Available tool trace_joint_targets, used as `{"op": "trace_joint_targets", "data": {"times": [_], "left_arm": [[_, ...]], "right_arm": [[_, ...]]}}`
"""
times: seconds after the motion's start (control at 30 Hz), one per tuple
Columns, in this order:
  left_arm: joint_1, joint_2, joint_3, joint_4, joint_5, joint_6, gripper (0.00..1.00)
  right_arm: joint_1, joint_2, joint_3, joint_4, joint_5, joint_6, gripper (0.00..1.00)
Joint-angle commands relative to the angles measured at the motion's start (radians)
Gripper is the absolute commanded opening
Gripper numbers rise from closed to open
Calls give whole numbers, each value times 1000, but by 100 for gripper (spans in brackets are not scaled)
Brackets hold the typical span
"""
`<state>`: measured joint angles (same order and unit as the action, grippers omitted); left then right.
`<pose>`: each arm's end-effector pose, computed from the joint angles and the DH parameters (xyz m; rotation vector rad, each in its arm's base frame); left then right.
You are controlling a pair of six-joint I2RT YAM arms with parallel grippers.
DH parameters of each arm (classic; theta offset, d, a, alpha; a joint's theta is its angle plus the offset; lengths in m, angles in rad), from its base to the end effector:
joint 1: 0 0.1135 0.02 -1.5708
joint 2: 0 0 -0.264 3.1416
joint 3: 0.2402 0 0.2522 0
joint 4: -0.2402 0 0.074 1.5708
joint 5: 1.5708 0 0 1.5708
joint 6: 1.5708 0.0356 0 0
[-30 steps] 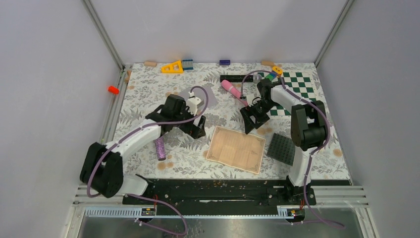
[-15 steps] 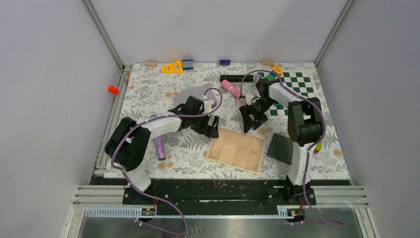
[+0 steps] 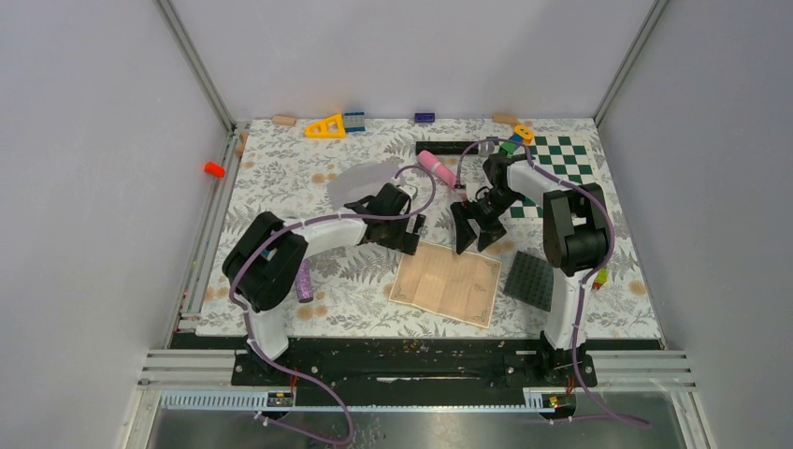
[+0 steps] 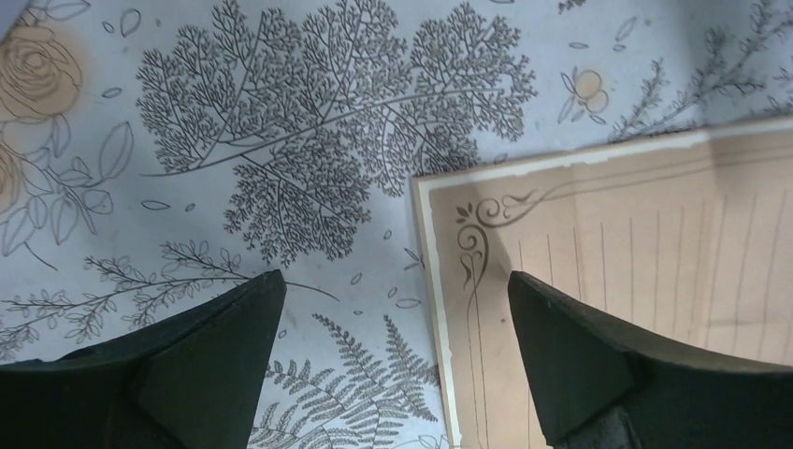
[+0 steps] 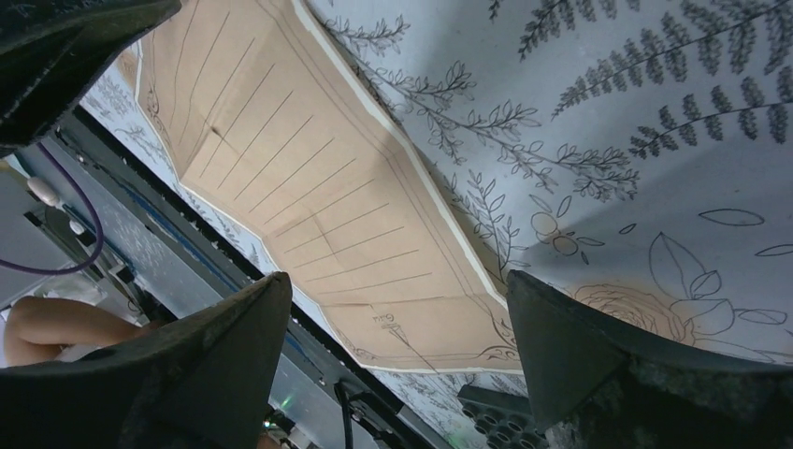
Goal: Place the letter into the envelope and seal it
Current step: Pick up the letter from the center of the board.
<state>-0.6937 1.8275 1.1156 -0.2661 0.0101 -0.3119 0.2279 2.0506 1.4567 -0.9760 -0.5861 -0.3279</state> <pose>0.2865 -0.2387 0.1634 0.4971 2.5511 -0.3940 0.3643 0.1047 0.1567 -0.8178 2.8651 0.8978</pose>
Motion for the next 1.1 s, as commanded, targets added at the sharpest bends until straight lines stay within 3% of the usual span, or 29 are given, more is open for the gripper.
{"op": "trace_joint_targets", "data": {"times": [0.0, 0.73, 1.07], "left_arm": [[-17, 62, 63, -83, -135, -23, 93], [-34, 178, 164, -211, -234, -30, 92], [-53, 186, 176, -225, -256, -26, 92]], "right_arm": [[-5, -16, -14, 53, 29, 81, 93], [-4, -8, -46, -76, -66, 8, 92], [-4, 29, -30, -127, -149, -27, 85]]}}
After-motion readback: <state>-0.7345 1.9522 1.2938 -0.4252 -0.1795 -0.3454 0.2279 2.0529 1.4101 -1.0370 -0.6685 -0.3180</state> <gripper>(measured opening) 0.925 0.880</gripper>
